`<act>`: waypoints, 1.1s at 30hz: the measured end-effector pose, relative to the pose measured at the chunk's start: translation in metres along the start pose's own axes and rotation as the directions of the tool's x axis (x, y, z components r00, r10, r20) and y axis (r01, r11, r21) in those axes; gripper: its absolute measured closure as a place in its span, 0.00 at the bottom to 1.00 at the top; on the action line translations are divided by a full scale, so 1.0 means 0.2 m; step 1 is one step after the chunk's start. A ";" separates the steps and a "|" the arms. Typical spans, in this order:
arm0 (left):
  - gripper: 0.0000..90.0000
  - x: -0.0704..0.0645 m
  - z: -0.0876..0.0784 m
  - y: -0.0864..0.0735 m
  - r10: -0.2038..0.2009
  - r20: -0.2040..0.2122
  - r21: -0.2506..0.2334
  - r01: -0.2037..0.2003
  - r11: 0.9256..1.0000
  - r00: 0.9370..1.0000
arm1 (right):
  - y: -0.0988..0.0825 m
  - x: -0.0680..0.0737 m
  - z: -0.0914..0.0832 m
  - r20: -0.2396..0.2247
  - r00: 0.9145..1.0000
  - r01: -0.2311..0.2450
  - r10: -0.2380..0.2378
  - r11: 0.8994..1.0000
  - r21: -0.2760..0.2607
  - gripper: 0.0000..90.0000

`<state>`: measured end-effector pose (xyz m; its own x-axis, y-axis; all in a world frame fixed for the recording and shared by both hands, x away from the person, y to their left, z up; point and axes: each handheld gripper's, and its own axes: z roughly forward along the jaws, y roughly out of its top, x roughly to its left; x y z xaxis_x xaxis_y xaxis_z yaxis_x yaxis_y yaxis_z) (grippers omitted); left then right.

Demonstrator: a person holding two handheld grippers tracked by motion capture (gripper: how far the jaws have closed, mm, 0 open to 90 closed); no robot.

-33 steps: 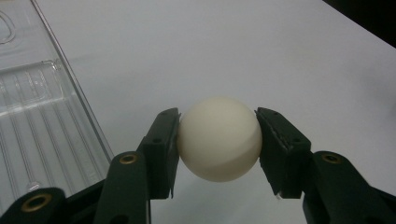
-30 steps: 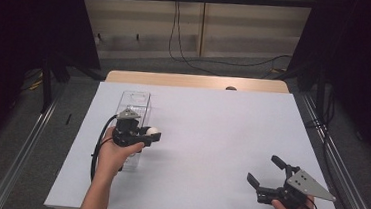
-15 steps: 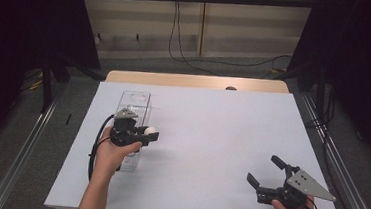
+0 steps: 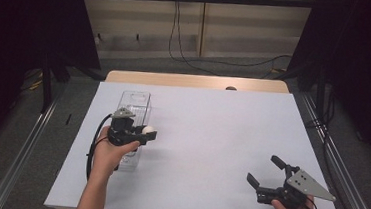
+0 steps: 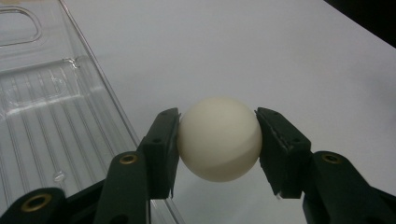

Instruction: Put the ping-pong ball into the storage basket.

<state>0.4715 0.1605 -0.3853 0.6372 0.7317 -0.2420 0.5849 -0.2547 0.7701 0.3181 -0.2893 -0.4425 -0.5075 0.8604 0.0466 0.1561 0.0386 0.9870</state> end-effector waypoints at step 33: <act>0.57 0.06 -0.05 -0.01 -0.015 -0.025 -0.009 0.015 1.000 1.000 | 0.00 0.00 0.00 -0.003 1.000 0.000 0.000 1.000 0.000 0.01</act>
<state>0.4726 0.1759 -0.3838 0.6156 0.7512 -0.2383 0.5896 -0.2383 0.7718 0.3177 -0.2896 -0.4420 -0.5102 0.8588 0.0469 0.1556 0.0386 0.9871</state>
